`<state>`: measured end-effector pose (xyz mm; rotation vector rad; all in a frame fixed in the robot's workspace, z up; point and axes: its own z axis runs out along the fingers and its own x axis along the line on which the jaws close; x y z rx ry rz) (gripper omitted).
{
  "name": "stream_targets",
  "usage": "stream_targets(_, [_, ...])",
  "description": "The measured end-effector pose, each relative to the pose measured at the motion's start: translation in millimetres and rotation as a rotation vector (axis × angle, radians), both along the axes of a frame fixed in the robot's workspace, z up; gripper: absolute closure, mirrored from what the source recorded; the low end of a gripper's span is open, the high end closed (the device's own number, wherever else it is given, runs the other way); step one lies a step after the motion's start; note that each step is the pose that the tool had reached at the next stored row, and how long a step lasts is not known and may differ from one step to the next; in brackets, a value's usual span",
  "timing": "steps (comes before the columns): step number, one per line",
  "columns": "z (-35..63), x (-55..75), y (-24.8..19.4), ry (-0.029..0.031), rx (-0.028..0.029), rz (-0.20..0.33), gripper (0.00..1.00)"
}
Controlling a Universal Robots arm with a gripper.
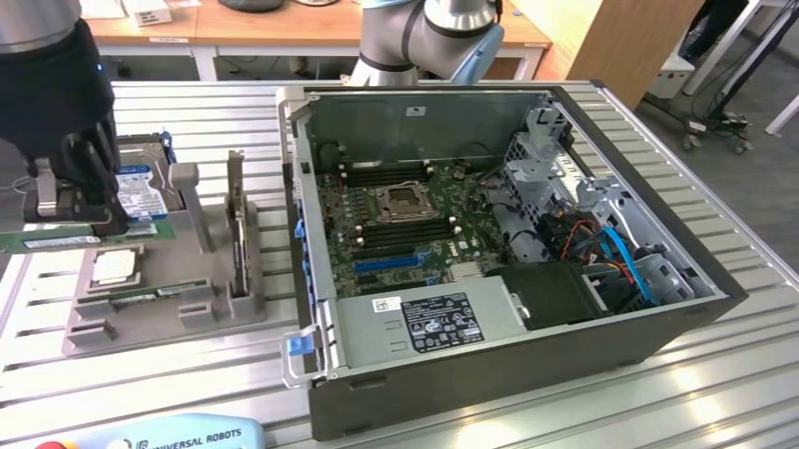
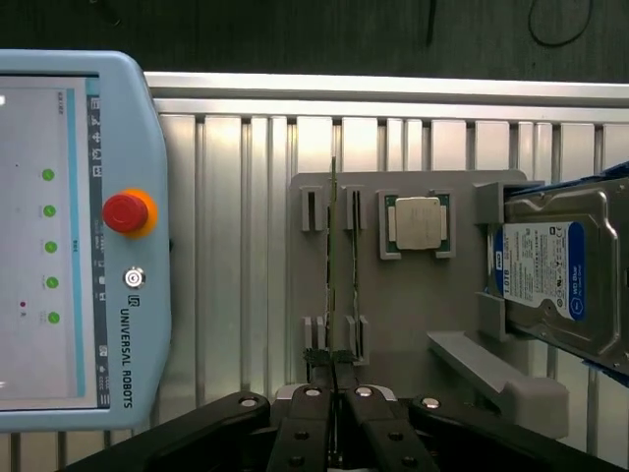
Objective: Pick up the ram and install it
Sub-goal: 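Pick up the ram and move it above insertion slot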
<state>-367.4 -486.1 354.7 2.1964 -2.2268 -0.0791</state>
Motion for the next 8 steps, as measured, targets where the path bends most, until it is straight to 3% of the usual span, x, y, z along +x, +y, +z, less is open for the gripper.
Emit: stream_targets(8, [19.0, 0.0, 0.0, 0.0000, 0.0000, 0.000, 0.88])
